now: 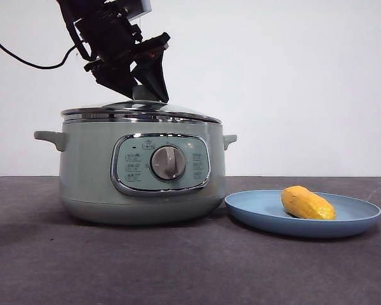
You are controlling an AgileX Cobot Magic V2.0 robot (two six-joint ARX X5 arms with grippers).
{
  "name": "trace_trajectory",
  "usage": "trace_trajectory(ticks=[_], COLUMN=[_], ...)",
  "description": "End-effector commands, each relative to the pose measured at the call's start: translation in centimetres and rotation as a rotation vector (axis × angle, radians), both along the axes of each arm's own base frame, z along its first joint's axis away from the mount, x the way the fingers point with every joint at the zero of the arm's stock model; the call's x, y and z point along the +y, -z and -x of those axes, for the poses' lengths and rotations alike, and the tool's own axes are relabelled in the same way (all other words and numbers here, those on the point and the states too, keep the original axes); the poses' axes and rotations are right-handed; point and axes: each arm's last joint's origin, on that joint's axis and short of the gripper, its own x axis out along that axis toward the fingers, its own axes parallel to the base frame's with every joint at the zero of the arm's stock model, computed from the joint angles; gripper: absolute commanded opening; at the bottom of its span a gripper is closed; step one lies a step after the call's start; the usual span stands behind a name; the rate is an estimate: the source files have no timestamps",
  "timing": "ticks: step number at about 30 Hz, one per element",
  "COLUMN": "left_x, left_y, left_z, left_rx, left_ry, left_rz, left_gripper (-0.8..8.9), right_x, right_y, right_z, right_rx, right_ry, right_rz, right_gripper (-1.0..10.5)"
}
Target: Take the corn out from the steamer,put the corn on the plate,close the lid
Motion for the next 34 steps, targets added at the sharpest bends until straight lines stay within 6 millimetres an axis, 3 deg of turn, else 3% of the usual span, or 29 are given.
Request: trace_trajectory(ticks=[1,19,26,30,34], left_x=[-0.2,-0.3,0.0,0.1,0.1], left_y=[2.2,1.9,0.6,-0.6,-1.6], left_z=[-0.3,-0.5,-0.2,0.0,0.1], left_rx=[0.083,0.042,-0.002,-0.035,-0.033], left_ry=[-0.006,-0.010,-0.013,-0.013,-0.013], left_rz=[-0.037,-0.015,0.004,0.020,0.020], left_gripper=[3.48,3.54,3.56,4.72,4.82], right_x=[0.1,0.0,0.0,0.0,0.0], right_y=[0.2,0.4,0.4,0.4,0.4], right_z=[-0.1,0.0,0.0,0.0,0.0], right_rx=[0.005,0.026,0.025,0.024,0.022], right_ry=[-0.003,-0.005,-0.006,-0.007,-0.010], right_rz=[-0.002,0.009,0.011,0.012,0.017], right_gripper=[6.0,6.0,6.0,6.0,6.0])
